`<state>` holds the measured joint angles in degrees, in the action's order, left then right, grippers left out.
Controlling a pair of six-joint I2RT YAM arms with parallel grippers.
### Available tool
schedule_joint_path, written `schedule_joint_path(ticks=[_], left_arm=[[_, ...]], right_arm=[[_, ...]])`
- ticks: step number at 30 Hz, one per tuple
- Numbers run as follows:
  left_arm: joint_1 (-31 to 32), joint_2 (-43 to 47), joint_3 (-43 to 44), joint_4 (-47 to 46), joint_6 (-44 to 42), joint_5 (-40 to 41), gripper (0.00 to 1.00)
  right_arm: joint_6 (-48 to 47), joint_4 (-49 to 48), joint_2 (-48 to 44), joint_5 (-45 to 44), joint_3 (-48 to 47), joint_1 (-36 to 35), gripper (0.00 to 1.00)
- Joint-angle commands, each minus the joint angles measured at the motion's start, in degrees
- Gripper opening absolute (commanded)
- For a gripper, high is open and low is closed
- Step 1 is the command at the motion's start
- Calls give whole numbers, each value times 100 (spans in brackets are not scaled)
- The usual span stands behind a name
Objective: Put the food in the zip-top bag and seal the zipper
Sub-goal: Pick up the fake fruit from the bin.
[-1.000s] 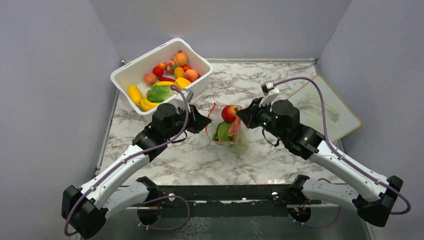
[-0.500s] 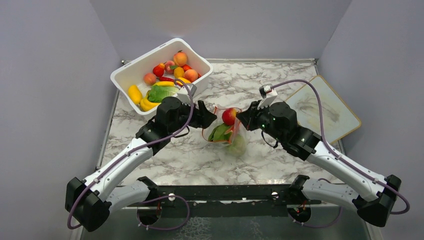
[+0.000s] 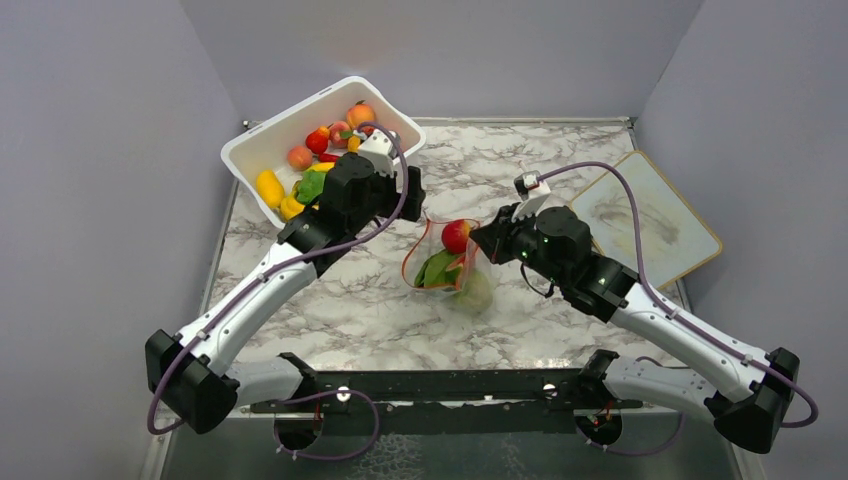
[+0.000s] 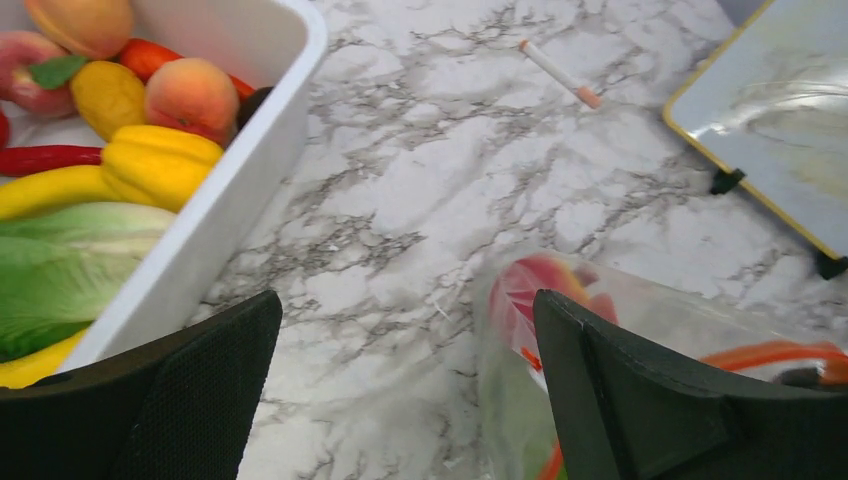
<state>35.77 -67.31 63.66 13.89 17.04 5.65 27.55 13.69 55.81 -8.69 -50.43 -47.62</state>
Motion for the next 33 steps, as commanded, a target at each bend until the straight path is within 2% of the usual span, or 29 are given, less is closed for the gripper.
schedule_joint_path(ticks=[1,10,15,21,25,28,33], left_arm=[[-321,-357,466,358,-753,784,99],[-1784,-1358,1136,244,-989,210,92],[-2423,-1949,1421,-151,-1344,148,81],[-2720,-2603,1416,-1352,-2380,168,76],[-2865,-3474,2139,-1279,-2815,153,72],[-2913,-4181,2736,-1018,-3041,204,65],[-2957,-4861,3191,-1144,-3396,424,57]], right_arm=[[-95,-217,9,181,1,-11,1],[-150,-29,-15,-2,-151,-11,1],[-128,21,49,-4,-213,-11,1],[-116,123,122,9,-351,-11,1],[-104,159,142,0,-362,-11,1],[-84,168,184,28,-353,-11,1],[-66,219,242,47,-368,-11,1]])
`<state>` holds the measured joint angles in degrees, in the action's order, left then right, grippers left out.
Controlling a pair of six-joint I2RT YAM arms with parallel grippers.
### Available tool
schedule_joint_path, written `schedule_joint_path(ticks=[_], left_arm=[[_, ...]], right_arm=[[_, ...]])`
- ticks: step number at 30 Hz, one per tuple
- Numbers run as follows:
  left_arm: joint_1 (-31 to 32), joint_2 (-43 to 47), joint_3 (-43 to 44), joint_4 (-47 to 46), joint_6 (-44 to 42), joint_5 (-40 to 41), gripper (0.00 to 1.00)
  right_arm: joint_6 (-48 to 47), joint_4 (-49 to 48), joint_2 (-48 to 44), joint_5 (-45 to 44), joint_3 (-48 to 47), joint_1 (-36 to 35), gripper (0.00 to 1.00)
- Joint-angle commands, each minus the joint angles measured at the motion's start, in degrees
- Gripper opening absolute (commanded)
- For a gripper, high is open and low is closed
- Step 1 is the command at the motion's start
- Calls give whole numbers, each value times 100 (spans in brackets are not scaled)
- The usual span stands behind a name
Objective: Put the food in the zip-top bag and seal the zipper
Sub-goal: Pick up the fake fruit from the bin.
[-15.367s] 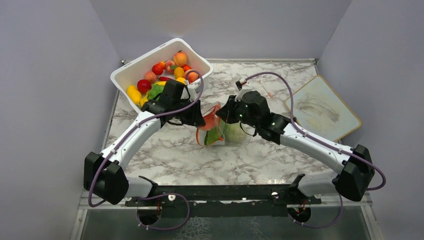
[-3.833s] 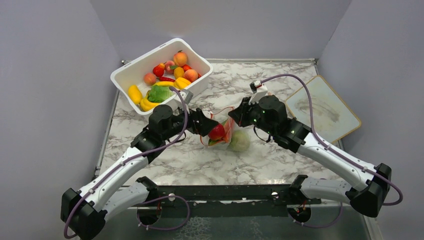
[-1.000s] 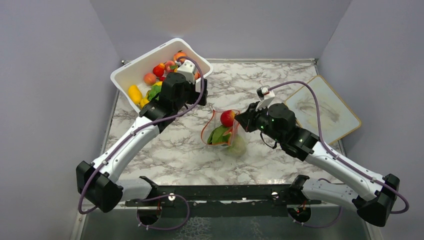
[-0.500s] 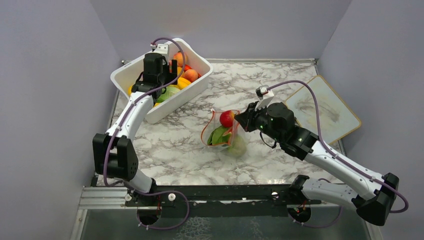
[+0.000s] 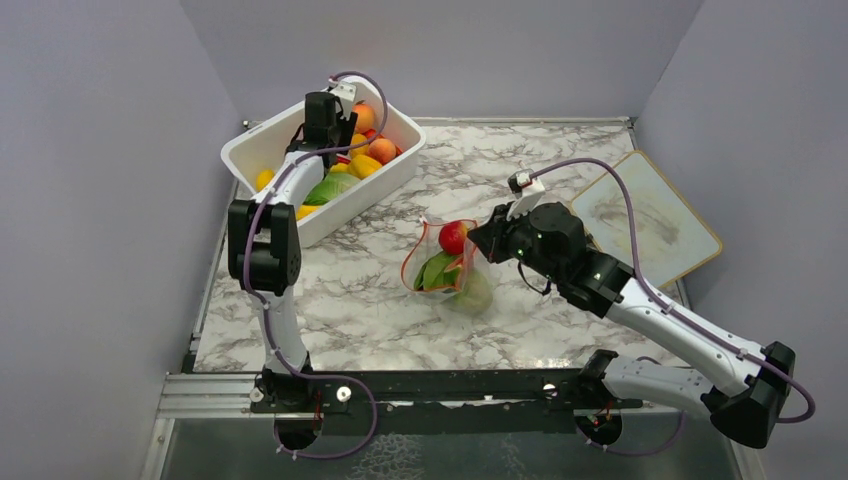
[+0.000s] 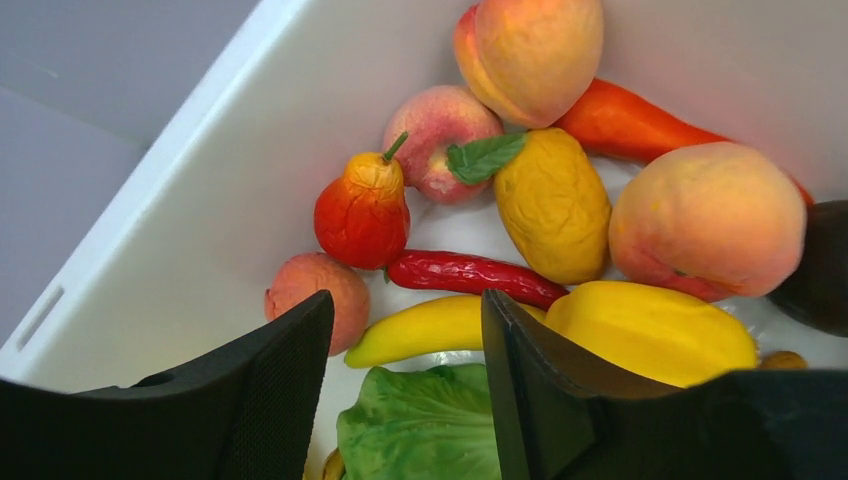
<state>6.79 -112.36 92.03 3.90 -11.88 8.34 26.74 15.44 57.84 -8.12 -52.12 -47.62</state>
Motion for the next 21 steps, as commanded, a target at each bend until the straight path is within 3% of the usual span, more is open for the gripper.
schedule_joint_path(ticks=[1,21], left_arm=[[-63,-486,448,-156,-598,200,57],[-114,-1924,1518,-248,-1051,1166,52]], right_arm=[[22,57,37,-9,-214,-11,1],[-121,275,56,-194,-363,-11,1]])
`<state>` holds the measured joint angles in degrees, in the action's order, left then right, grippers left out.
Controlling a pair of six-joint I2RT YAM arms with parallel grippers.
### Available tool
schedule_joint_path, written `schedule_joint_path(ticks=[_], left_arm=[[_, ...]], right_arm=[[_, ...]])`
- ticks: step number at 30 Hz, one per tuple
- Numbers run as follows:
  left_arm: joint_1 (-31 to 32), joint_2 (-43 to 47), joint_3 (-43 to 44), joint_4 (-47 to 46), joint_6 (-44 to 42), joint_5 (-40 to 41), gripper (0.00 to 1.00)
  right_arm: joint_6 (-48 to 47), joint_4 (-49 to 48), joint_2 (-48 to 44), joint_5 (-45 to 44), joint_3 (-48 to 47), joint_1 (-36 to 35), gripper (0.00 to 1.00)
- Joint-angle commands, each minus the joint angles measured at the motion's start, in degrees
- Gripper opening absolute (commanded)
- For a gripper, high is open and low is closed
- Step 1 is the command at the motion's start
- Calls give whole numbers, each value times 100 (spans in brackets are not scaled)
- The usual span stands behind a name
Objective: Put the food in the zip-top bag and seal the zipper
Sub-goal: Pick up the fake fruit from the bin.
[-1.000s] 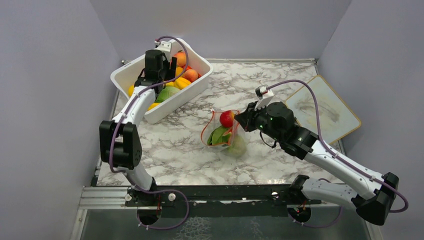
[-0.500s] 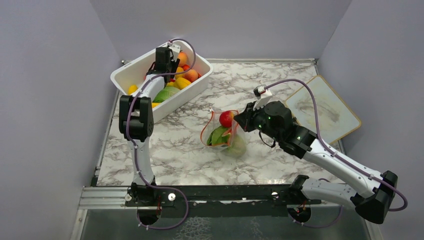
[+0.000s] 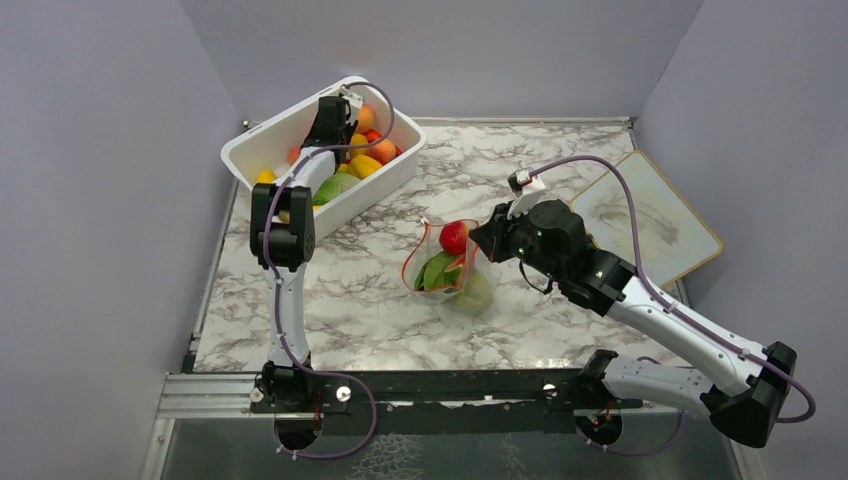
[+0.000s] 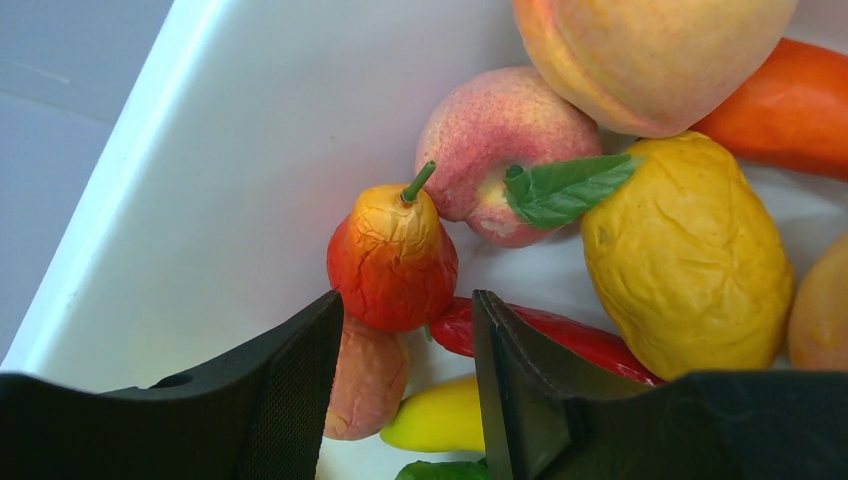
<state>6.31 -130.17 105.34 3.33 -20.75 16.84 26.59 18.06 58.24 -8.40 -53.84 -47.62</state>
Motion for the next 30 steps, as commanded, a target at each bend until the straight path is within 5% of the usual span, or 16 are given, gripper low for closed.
schedule_joint_path(ticks=[1,23,30], left_arm=[[-78,-160,215,-174,-140,284,52],[-248,-962,1115,173,-105,135,54],[-253,-823,1185,340,-53,-90,32]], right_arm=[[-107,17,15,-173,-188,-11,1],[-349,196,-61,-456,-491,-11,1],[-271,230,-151,-434,-499,-11,1]])
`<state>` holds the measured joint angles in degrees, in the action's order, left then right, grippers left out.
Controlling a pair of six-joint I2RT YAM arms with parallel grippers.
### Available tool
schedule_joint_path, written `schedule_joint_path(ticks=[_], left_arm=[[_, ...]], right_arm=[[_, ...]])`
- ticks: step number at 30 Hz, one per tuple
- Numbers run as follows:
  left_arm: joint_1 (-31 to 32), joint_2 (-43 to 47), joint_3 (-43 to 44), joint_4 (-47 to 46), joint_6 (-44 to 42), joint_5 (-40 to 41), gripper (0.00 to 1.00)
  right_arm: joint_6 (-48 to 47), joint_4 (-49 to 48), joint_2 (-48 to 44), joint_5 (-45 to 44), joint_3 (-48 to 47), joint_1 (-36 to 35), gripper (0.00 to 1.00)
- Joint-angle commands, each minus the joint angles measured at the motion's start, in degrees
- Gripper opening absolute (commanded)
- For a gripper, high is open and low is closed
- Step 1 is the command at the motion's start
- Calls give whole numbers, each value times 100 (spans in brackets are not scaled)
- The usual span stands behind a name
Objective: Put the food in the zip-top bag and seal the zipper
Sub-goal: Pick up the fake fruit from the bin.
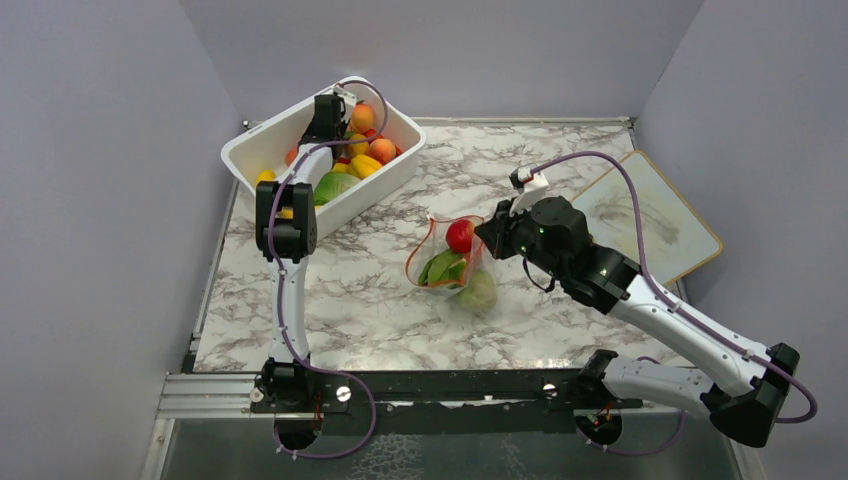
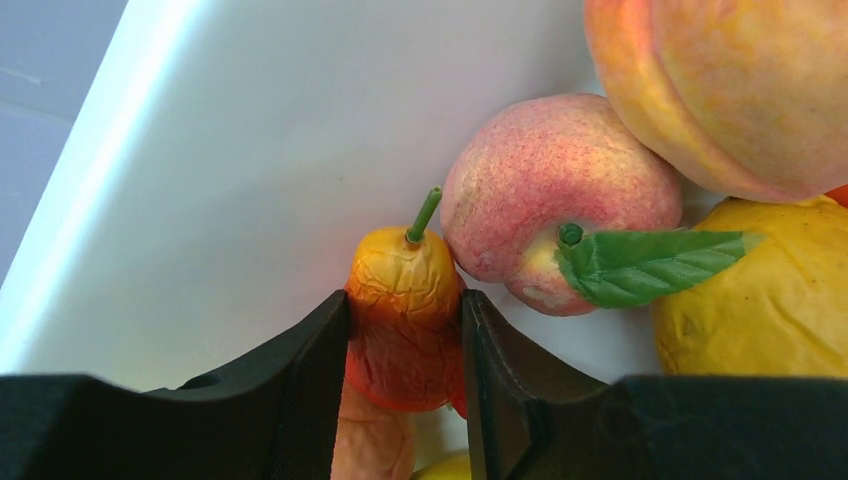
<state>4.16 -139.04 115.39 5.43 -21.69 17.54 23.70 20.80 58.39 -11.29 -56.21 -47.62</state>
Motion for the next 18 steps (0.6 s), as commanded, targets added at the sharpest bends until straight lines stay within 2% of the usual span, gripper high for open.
schedule_joint_path(ticks=[1,18], left_arm=[[-32,132,154,167,69,-183,31],[19,1856,-969,519,762,-400,25]], right_arm=[[34,-55,-184,-141,-237,-11,1],[460,-64,-319,230,-27,-11,1]])
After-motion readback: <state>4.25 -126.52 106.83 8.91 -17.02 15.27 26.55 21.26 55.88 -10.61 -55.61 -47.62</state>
